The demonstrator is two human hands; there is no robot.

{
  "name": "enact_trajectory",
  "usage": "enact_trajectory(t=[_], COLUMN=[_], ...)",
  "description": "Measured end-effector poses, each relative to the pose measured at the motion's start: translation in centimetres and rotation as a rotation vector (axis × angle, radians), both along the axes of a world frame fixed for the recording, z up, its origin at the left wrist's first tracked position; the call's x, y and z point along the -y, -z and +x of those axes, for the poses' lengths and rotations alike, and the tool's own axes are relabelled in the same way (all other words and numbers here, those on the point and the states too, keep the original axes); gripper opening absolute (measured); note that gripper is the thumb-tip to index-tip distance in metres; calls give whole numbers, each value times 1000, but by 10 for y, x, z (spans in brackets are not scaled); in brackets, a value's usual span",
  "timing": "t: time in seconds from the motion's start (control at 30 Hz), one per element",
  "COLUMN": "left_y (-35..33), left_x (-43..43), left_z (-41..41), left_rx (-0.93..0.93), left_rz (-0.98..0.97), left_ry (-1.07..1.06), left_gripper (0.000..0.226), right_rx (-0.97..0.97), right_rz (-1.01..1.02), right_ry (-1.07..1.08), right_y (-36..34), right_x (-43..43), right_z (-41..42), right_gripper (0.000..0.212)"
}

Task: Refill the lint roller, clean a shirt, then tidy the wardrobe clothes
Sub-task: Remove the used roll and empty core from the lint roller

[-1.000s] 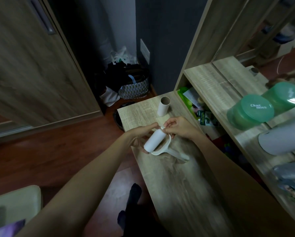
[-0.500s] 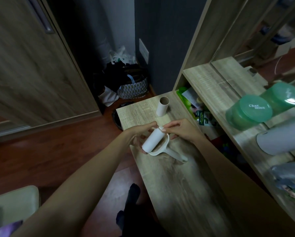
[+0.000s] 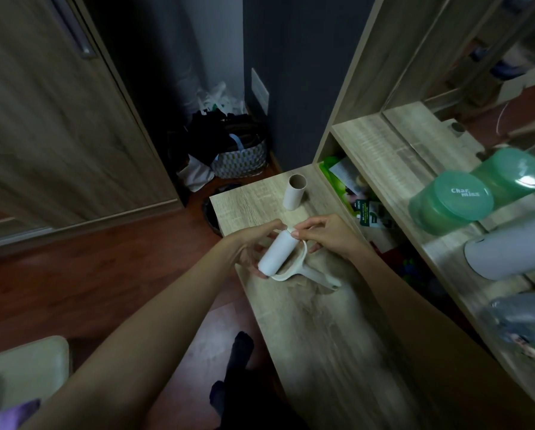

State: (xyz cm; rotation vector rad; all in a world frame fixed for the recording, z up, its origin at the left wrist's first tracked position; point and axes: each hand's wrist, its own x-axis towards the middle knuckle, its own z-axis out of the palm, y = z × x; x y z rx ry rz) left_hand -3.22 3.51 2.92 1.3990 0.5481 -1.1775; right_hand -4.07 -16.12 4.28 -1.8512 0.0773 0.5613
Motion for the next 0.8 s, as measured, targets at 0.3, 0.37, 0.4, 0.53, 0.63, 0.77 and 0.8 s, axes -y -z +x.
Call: enact_trajectory(t=[0.3, 0.37, 0.4, 0.53, 0.63, 0.77, 0.8], left_y=[1, 1, 1, 3, 4, 5, 5], left_x=[3, 4, 4, 2, 2, 5, 5], left_z=[1, 1, 1, 0, -4, -8, -8], left_rx=[58, 62, 59, 14, -28, -44, -40], left_rz=[55, 58, 59, 25, -33, -69, -69], left_ry=[37, 51, 54, 55, 47, 3, -6], left_gripper=[44, 42, 42, 48, 54, 60, 58], right_rx=[-18, -28, -33, -25, 0, 1, 3], right_rz=[-49, -65, -74, -154, -227, -249, -248], right_ry=[-45, -67, -79, -107, -134, -139, -135], right_y=[-8, -12, -13, -11, -10, -11, -11], right_x=[1, 1, 0, -2, -3, -4, -4], right_z=[5, 7, 8, 11, 12, 12, 12], right_gripper=[22, 20, 19, 13, 11, 17, 18])
